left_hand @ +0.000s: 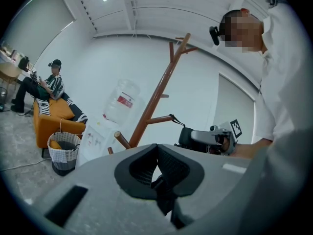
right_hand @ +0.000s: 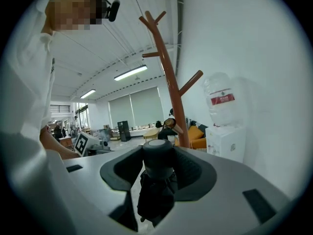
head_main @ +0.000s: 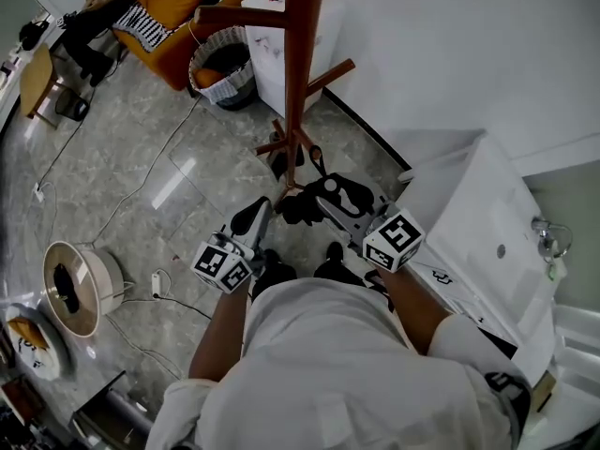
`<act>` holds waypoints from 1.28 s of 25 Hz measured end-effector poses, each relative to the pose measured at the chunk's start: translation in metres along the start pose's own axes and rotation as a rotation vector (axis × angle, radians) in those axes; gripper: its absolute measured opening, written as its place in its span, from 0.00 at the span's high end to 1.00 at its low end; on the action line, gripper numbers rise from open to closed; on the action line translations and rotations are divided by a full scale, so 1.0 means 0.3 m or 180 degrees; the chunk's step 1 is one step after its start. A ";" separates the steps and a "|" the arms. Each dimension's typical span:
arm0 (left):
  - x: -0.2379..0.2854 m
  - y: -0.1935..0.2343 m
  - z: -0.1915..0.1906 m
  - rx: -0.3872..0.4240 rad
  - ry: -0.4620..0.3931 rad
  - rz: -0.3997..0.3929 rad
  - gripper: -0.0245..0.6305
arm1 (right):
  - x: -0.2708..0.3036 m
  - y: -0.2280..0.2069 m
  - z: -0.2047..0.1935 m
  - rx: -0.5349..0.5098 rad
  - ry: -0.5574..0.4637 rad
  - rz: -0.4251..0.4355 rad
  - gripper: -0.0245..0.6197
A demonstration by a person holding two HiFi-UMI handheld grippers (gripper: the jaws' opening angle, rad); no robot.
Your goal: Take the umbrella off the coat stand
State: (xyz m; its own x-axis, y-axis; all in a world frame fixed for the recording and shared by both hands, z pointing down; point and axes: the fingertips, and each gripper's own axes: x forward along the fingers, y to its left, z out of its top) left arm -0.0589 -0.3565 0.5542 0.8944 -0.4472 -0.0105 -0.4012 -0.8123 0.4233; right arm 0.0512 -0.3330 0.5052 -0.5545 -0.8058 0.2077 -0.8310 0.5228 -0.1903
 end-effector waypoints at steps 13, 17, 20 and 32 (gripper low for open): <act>0.093 -0.153 0.155 0.0447 0.0061 -0.0270 0.94 | -0.225 0.004 0.124 -0.0110 -0.0245 0.0007 0.66; 0.112 -0.199 0.196 0.0615 0.0081 -0.0252 0.94 | -0.298 -0.050 0.164 -0.0053 -0.0369 -0.0215 0.66; 0.119 -0.229 0.215 0.0718 0.0112 -0.0228 0.94 | -0.367 -0.108 0.181 0.0031 -0.0426 -0.0410 0.66; 0.142 -0.243 0.283 0.1274 0.0230 -0.0080 0.94 | -0.527 -0.251 0.176 0.0087 -0.0475 -0.0897 0.66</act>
State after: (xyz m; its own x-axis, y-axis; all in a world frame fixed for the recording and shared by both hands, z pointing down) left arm -0.0083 -0.3482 0.4461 0.9108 -0.4093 0.0535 -0.4114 -0.9107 0.0373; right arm 0.2039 -0.2599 0.4359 -0.2882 -0.9509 0.1131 -0.9483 0.2671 -0.1713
